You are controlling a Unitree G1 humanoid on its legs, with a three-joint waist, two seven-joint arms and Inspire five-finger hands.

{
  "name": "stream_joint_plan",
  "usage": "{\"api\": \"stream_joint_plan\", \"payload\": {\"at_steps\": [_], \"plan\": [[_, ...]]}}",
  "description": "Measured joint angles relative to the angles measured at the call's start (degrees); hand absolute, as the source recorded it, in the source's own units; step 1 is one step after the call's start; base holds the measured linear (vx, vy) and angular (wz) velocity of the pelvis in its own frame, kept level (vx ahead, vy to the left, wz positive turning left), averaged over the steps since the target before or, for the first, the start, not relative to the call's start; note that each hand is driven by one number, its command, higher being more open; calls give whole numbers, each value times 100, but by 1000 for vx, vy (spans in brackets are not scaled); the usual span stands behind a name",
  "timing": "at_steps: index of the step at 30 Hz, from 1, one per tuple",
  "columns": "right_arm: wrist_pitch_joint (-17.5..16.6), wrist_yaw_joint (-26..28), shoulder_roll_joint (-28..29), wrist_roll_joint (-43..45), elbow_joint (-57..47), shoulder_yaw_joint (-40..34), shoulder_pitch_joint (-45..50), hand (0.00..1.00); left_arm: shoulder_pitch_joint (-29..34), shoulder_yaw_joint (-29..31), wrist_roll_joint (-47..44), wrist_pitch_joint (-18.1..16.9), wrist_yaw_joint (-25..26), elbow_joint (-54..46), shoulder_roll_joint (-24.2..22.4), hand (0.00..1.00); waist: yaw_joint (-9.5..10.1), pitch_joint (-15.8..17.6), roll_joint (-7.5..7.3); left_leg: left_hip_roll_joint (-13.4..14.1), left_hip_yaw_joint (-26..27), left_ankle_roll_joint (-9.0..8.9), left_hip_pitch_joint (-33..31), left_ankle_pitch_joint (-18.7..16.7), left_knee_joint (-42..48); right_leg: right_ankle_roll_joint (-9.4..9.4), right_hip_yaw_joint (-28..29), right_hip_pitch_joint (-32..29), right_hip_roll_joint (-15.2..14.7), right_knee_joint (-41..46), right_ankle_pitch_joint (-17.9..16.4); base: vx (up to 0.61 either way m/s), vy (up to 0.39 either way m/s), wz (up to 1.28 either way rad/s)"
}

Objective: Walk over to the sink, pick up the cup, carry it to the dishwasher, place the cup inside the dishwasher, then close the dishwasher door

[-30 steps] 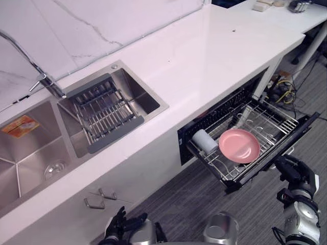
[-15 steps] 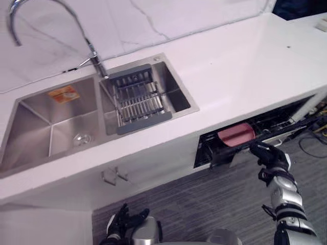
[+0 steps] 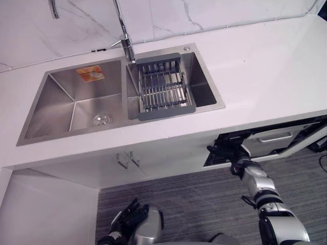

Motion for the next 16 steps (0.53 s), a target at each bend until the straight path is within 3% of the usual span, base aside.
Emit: {"api": "stream_joint_plan", "payload": {"at_steps": [1,3,4,5,6,7,8,9,10,11,16], "plan": [[-21,-3,-23,81,19,-194,106,100,0,29,-9,3,-6,10,16,100,-30,-8,-32,-9,-6,8,-27,-44,43,13,-4,0,-8,-1,7,62,69,3],[-221,45,-63,469,229,-1020,602,100,2,260,-18,18,3,122,69,100,-183,-49,-241,-81,-36,61,-48,-178,102,-47,159,11,-22,22,46,85,45,7],[-273,51,-50,535,303,-1236,738,100,-3,313,-18,21,7,175,78,100,-233,-86,-290,-115,-83,74,-46,-196,88,-155,367,-6,13,24,64,117,63,33],[-420,94,25,675,536,-1650,1039,100,0,332,-18,62,78,246,148,100,-411,-167,-418,-186,-221,104,25,-200,-20,-480,878,-55,101,109,91,147,55,60],[-608,114,204,731,750,-2039,1393,100,-9,332,-7,129,161,269,263,100,-549,-239,-517,-185,-426,125,114,-164,-216,-660,1489,-167,324,157,-62,152,17,71],[-722,127,329,758,854,-2216,1588,100,-18,339,19,170,224,301,320,100,-636,-289,-552,-149,-533,106,140,-127,-330,-549,1801,-184,581,-32,-202,203,-112,70],[-899,139,569,789,1065,-2437,1905,100,-72,426,44,225,304,500,370,100,-742,-375,-668,-74,-672,13,260,-9,-615,-480,2304,-258,1081,-436,-332,200,-202,63],[-1031,145,757,846,1246,-2484,2170,100,-127,553,165,236,461,666,376,100,-840,-427,-759,-39,-794,-94,388,108,-898,-472,2627,-328,1524,-997,-310,173,-180,58],[-1106,149,840,842,1321,-2485,2304,100,-146,603,271,239,505,708,399,100,-884,-465,-832,-82,-828,-139,422,152,-1009,-475,2759,-348,1655,-1366,-106,138,-172,71],[-1192,141,932,791,1480,-2544,2521,100,-199,628,392,286,583,782,397,100,-979,-532,-824,-133,-1002,-180,444,205,-1160,-474,2776,-154,1735,-1530,188,241,-146,46],[-1214,3,1518,45,1535,-2566,2710,100,-123,856,490,352,743,845,76,100,-956,-711,-621,-122,-1307,-175,884,556,-1748,-444,3090,-194,1777,-782,145,211,-44,35]]}}
